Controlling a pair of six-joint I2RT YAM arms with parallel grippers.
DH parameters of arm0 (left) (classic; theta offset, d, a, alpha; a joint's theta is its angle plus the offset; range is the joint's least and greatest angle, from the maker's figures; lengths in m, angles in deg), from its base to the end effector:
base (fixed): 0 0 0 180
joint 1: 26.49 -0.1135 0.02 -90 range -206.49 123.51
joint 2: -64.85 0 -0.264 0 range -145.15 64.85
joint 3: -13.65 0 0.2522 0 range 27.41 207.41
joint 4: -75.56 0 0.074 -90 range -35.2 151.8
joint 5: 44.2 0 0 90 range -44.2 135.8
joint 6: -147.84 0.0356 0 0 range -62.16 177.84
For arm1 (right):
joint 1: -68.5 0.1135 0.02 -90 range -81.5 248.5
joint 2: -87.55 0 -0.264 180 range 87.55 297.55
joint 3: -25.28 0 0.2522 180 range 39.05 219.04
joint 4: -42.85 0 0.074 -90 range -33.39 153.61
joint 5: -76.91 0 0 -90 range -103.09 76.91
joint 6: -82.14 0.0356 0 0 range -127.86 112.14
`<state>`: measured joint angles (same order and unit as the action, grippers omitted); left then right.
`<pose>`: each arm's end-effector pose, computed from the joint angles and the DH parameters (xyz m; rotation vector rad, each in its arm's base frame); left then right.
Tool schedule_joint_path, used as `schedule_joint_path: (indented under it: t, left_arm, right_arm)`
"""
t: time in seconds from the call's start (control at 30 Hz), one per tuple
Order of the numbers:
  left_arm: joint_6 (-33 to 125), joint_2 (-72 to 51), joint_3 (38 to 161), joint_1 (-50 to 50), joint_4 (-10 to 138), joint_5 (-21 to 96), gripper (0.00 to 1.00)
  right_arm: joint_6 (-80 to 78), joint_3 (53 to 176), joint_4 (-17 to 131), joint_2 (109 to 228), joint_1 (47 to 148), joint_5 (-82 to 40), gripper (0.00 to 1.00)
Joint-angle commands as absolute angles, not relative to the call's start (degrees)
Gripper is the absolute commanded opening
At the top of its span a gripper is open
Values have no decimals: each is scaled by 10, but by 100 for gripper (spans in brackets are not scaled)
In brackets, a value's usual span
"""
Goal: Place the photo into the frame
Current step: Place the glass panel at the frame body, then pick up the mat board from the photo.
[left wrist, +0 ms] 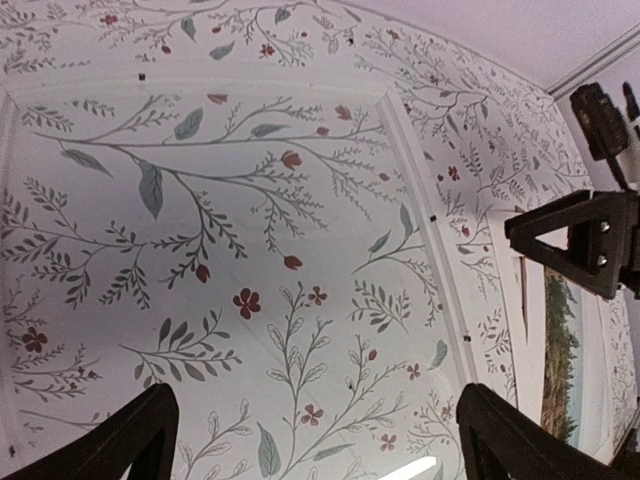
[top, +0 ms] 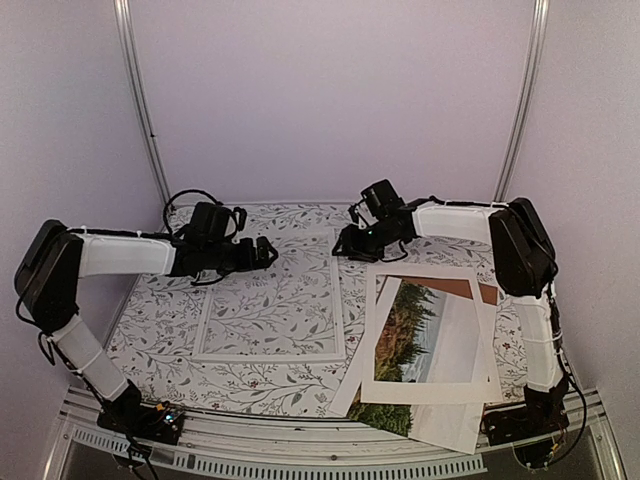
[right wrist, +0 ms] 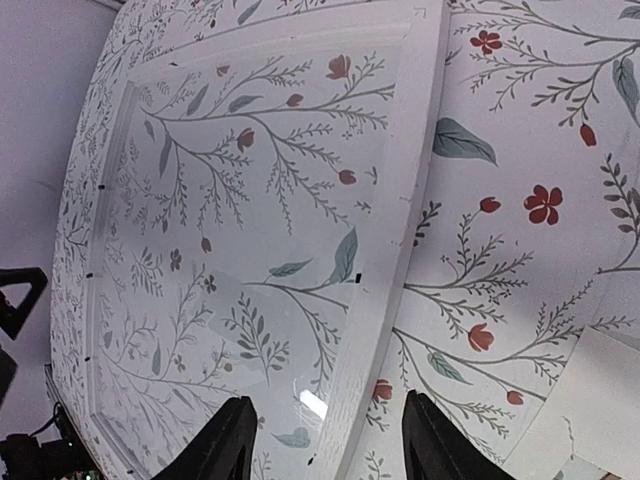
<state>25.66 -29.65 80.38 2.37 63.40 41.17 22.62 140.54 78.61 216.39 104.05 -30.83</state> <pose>0.3032 -0.1704 0.1889 -0.0237 2.3502 -0.6392 0.4013 0.3001 0.1781 -0.2629 2.5682 0.8576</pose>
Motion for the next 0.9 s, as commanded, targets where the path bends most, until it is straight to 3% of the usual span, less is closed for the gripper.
schedule_joint_path:
  t: [0.0, 0.37, 0.67, 0.87]
  left_arm:
    - [291, -251, 824, 15, 577, 491, 100]
    - [337, -189, 795, -50, 528, 463, 100]
    - [296, -159, 761, -26, 555, 364, 100]
    - [278, -181, 783, 27, 566, 334, 93]
  right_arm:
    - [182, 1363, 768, 2113, 1037, -292, 57]
    - [138, 1216, 804, 1990, 1036, -186, 75]
    - [140, 1095, 924, 1860, 1008, -27, 76]
    - [140, 1015, 914, 1783, 907, -48, 76]
